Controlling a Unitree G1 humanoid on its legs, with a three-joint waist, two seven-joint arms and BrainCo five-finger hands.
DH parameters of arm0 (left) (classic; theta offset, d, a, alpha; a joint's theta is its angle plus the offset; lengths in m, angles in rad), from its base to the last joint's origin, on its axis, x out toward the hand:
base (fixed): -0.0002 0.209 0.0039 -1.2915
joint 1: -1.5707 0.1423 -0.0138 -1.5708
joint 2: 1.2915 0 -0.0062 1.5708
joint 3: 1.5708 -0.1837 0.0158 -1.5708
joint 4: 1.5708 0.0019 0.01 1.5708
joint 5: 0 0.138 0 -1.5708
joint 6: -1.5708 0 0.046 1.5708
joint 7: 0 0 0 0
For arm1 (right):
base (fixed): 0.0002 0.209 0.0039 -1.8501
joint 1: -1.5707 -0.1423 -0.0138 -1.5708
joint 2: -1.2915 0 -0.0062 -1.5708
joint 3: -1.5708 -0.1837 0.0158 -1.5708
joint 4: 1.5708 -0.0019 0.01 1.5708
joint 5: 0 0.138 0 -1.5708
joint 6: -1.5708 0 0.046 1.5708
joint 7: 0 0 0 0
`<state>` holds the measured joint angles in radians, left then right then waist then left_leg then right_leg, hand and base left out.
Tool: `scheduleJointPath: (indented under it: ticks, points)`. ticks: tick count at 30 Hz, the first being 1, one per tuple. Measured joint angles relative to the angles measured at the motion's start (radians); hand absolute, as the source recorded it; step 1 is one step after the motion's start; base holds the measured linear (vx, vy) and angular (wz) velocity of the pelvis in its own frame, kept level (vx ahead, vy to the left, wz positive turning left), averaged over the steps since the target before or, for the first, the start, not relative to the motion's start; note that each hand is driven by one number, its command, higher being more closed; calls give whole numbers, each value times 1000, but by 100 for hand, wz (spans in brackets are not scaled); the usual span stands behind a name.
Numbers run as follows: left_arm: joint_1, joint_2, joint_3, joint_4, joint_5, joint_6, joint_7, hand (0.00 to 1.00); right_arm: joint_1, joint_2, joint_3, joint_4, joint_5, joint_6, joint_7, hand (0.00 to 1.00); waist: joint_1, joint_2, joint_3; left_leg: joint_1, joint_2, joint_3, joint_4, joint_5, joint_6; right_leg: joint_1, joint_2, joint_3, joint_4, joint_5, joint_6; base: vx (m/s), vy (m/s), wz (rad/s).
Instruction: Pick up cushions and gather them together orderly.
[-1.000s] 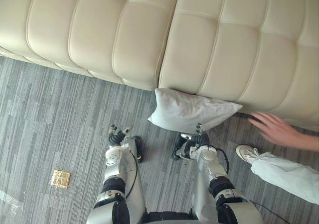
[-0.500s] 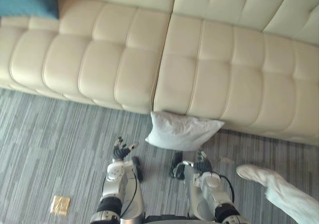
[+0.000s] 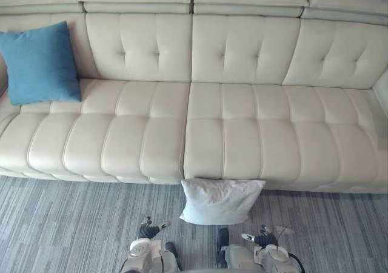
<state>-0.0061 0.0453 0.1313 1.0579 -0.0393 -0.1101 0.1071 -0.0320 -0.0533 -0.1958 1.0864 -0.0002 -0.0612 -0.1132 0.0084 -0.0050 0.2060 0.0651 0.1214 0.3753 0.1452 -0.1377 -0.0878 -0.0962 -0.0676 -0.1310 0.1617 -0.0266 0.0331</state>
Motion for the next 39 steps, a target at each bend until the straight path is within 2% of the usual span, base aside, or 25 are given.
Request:
scheduleJointPath:
  ticks: [3,4,5,7,9,10,11,12,14,16,17,19,20,21,23,25,26,28,30,32,35,39]
  points:
    - [-2,3,-1,9,1,-1,-3,0,-2,-5,4,3,0,2,11,0,-2,0,-1,5,1,0,19,-12,8,-29,-6,-6,41,-2,0,-111,-8,-27]
    - [0,8,1,13,11,-2,-3,0,-12,-7,4,14,1,6,16,0,-1,-5,-5,4,5,21,14,-22,18,-42,-35,-58,45,-58,-13,-150,-19,-24]
    - [3,9,0,13,18,-1,-3,0,-22,-8,2,29,0,6,16,0,-1,-2,-7,5,7,28,9,-20,16,-47,-69,-136,69,-86,-17,-132,-26,-31]
    - [19,11,0,15,19,-1,-1,0,-29,-14,3,49,-1,10,16,0,0,6,-16,9,29,57,6,-15,6,-42,-143,-263,126,-88,-28,-100,-59,-34]
    - [31,23,1,16,17,-2,3,0,-28,-15,2,52,-2,13,16,0,0,-3,-33,8,43,60,6,-7,-20,-35,-184,-274,132,-88,-22,-22,-148,-31]
    - [29,29,2,17,17,-3,5,0,-28,-18,5,75,-3,15,16,0,16,-18,-44,21,58,70,-1,-3,-52,-31,-180,-296,108,-56,17,16,-195,-48]
    - [28,31,2,19,17,-3,4,0,-32,-21,8,79,-3,16,16,0,17,-8,-46,27,70,70,-8,6,-67,-24,-156,-295,88,-54,15,39,-212,-48]
    - [31,20,7,30,17,-4,3,0,-38,-32,13,83,-3,16,15,0,18,18,-56,28,96,63,-31,15,-82,-18,-115,-295,52,-60,17,72,-204,-25]
    - [28,-6,10,34,17,-4,3,0,-39,-39,12,86,-5,17,15,0,15,39,-55,42,136,49,-42,20,-105,-7,-62,-295,39,-76,-5,120,-250,-30]
    - [25,-9,37,29,17,-5,-2,0,-39,-35,15,84,-10,16,14,0,14,37,-51,-11,186,0,83,23,-110,4,-35,-308,37,-97,-25,88,-242,-1]
    - [25,-11,41,13,17,-6,-2,0,-35,-37,17,84,-10,14,13,0,11,37,-48,-72,215,-34,208,30,-96,28,-24,-322,13,-101,-30,111,-252,26]
    - [22,-13,38,-3,17,-10,-2,0,-18,-40,17,81,-6,13,-3,0,6,33,-40,-177,255,-23,419,33,-12,96,-7,-334,-48,-82,-41,159,-200,30]
    - [23,-14,36,-3,17,-10,-2,0,-15,-45,16,80,-6,13,-6,0,8,37,-42,-186,245,-23,427,19,-29,106,-8,-334,-58,-77,-49,162,-60,12]
    - [25,-20,34,-4,17,-10,-2,0,-8,-54,14,80,-6,13,-9,0,8,43,-41,-189,203,-30,410,-23,-51,129,-10,-329,-76,-72,-55,137,5,-6]
    - [27,-23,33,-4,17,-10,-3,0,-9,-57,11,80,-5,13,-11,0,11,44,-40,-187,107,-38,300,-57,-70,140,-24,-320,-90,-63,-52,164,64,-25]
    - [26,-27,22,-3,17,-8,-5,0,-5,-57,1,80,-4,13,-12,0,15,54,-40,-178,12,-40,122,-16,-41,152,-22,-307,-97,-60,-45,167,98,-33]
    - [25,-25,23,-2,17,-8,-7,0,5,-56,-10,80,-1,13,-13,0,28,55,-40,-147,-11,-28,62,27,25,158,-22,-287,-102,-60,-35,203,88,-23]
    - [18,-13,27,4,18,-2,-13,0,9,-31,-27,74,0,14,-14,0,29,17,-36,-75,-63,-21,-38,56,44,190,-44,-276,-138,-46,-12,279,116,-5]
    - [19,-7,26,16,18,9,-14,0,8,-24,-30,73,0,14,-12,0,29,17,-34,-37,-69,-19,-48,51,52,202,-57,-275,-95,-56,4,186,104,-2]
    - [29,0,23,18,17,11,-14,0,0,-22,-28,70,0,14,-5,0,31,26,-30,15,-69,-35,-75,51,52,186,-79,-275,32,-80,29,112,75,6]
    - [28,7,-15,17,18,11,-16,0,-7,-22,-28,70,0,14,1,0,23,27,-27,28,-68,-87,-78,51,52,159,-98,-268,142,-91,33,54,48,43]
    - [28,7,-14,16,17,10,-16,0,-24,-27,-26,71,0,14,4,0,22,26,-26,23,-82,-139,-124,75,73,164,-102,-270,141,-91,33,5,11,38]
